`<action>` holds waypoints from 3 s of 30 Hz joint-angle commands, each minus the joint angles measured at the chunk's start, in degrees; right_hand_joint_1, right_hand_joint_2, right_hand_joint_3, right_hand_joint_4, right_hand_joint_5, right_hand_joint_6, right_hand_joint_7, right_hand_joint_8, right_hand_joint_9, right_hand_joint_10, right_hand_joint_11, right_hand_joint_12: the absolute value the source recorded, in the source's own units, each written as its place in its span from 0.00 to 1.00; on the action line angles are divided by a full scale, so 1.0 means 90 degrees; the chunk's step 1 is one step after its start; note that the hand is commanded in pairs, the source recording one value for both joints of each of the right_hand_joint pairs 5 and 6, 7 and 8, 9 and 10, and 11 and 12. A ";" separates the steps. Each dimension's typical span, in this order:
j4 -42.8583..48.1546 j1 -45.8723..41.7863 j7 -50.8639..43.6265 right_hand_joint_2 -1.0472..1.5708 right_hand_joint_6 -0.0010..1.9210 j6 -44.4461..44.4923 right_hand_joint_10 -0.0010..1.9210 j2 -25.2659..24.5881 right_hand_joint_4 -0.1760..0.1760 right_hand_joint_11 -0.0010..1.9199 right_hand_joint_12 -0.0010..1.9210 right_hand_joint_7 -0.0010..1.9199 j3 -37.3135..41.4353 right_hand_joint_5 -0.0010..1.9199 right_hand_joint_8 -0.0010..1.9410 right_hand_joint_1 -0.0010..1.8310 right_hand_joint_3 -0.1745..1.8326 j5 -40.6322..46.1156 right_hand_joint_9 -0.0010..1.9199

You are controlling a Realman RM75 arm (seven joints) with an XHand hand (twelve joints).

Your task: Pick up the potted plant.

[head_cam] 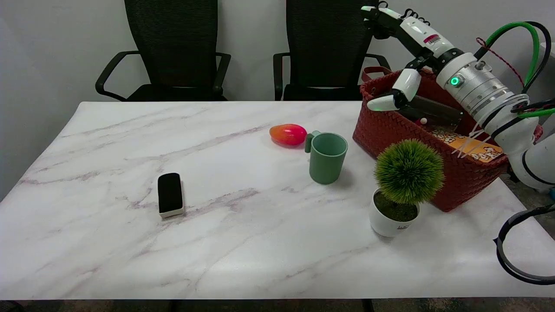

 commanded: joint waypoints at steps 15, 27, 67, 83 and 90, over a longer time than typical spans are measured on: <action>0.0269 -0.0072 -0.1456 0.21 0.10 0.0976 0.20 -0.0093 0.50 0.23 0.23 0.16 -0.0145 0.10 0.16 0.63 0.65 0.0030 0.20; 0.0673 -0.0630 -0.1416 0.24 0.12 0.2141 0.23 -0.0397 0.50 0.25 0.25 0.18 0.0602 0.12 0.18 0.63 0.62 0.0023 0.23; 0.0675 -0.1829 0.1024 0.34 0.38 0.9465 0.50 -0.0982 0.50 0.37 0.37 0.57 -0.1881 0.38 0.57 0.62 0.60 -0.4183 0.50; 0.0679 -0.1834 0.1318 0.37 0.40 1.1719 0.48 -0.1153 0.50 0.39 0.39 0.56 -0.3555 0.40 0.55 0.62 0.59 -0.5119 0.48; 0.0633 -0.1924 0.1327 0.40 0.42 1.2350 0.49 -0.1668 0.50 0.40 0.40 0.57 -0.4192 0.42 0.56 0.61 0.57 -0.5835 0.49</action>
